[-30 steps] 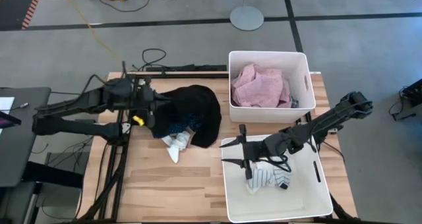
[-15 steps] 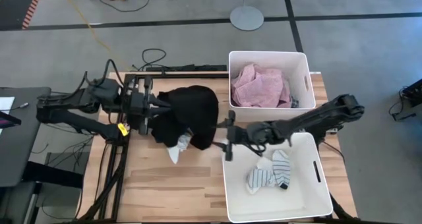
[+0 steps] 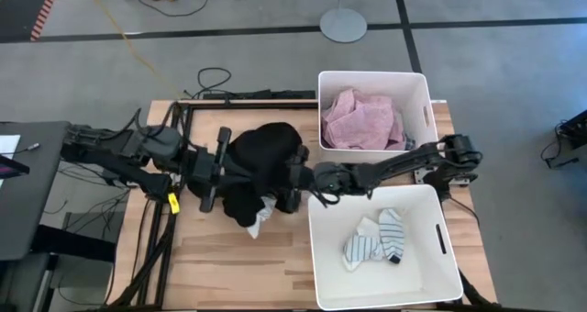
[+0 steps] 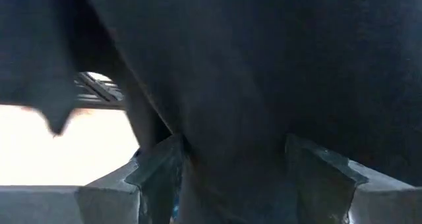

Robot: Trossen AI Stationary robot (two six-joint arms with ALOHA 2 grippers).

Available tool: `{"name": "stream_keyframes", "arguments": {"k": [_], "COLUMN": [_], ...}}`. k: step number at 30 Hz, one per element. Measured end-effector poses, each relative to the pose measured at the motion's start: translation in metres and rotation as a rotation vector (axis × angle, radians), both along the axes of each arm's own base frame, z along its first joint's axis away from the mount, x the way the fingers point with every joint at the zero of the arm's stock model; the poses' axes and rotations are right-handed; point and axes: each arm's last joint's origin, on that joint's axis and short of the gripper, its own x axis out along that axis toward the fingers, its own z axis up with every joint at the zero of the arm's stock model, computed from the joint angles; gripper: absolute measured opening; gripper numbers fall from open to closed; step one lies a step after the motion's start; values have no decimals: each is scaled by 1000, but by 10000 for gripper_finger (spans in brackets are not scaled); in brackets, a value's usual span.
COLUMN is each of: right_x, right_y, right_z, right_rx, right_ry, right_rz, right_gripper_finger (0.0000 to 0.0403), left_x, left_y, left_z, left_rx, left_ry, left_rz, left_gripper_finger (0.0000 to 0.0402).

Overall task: Sort clothes
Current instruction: Put the black shirt into the top white laundry bin

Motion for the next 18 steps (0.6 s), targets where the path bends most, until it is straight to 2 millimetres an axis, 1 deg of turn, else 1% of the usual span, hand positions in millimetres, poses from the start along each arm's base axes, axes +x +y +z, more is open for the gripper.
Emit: {"name": "stream_keyframes", "arguments": {"k": [3, 4, 6, 8, 11, 12, 14, 18], "right_x": [9, 11, 14, 15, 17, 18, 21, 23], "right_y": [-5, -7, -12, -14, -13, -12, -10, -3], "right_z": [-3, -3, -2, 2, 9, 13, 23, 54], "right_rx": [15, 18, 21, 22, -22, -51, -77, -149], "right_ry": [14, 16, 8, 1, -1, -1, -26, -93], "right_rz": [-66, -81, -98, -103, -64, -46, -37, -21], "right_gripper_finger": [264, 253, 217, 162, 51, 27, 16, 6], "left_x": [5, 6, 5, 4, 3, 2, 1, -2], "left_y": [-6, -8, -12, -14, -18, -19, -22, -29], "left_z": [-1, -1, -2, -2, -3, -3, -5, -9], "left_rx": [9, 9, 11, 11, 5, 4, 4, 1], "left_ry": [18, 19, 22, 25, 36, 43, 61, 101], "left_rz": [-15, -21, -35, -48, -65, -72, -90, -121], "left_gripper_finger": [0, 0, 0, 0, 0, 0, 0, 0]}}
